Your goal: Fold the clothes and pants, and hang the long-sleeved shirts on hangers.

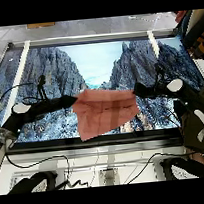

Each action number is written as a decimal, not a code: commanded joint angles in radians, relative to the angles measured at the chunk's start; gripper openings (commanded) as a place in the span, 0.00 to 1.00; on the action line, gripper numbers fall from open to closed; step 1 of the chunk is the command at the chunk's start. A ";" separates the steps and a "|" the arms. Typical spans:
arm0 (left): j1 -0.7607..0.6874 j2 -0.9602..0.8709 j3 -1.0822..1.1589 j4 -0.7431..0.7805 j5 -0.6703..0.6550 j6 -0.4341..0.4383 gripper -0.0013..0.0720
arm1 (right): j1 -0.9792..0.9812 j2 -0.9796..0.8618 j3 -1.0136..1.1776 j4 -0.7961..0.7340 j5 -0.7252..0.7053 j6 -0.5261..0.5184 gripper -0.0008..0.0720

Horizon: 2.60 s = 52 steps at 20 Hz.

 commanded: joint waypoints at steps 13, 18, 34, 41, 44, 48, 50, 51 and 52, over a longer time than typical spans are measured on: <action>-0.132 0.047 -0.181 0.312 -0.431 -0.340 0.95 | 0.019 -0.006 -0.115 -0.289 0.392 -0.159 0.78; -0.150 0.047 -0.180 0.311 -0.329 -0.339 0.97 | 0.018 -0.007 -0.115 -0.381 0.207 -0.153 0.99; -0.150 0.047 -0.180 0.293 -0.301 -0.339 0.97 | -0.227 -0.350 0.104 -0.058 0.537 -0.420 0.69; -0.150 0.047 -0.180 0.293 -0.300 -0.339 0.97 | -0.227 -0.356 0.098 -0.120 0.357 -0.381 0.95; -0.150 0.047 -0.180 0.293 -0.300 -0.339 0.97 | -0.226 -0.372 0.060 -0.109 0.397 -0.403 0.95; -0.150 0.047 -0.180 0.293 -0.297 -0.339 0.97 | -0.226 -0.372 -0.050 0.067 0.352 -0.563 0.95; -0.150 0.047 -0.180 0.293 -0.280 -0.339 0.97 | -0.226 -0.372 -0.077 0.197 0.332 -0.634 0.94; -0.150 0.047 -0.180 0.293 -0.269 -0.339 0.97 | -0.221 -0.372 -0.079 0.239 0.332 -0.652 0.92; -0.150 0.047 -0.180 0.293 -0.259 -0.339 0.97 | -0.207 -0.372 -0.079 0.253 0.328 -0.653 0.92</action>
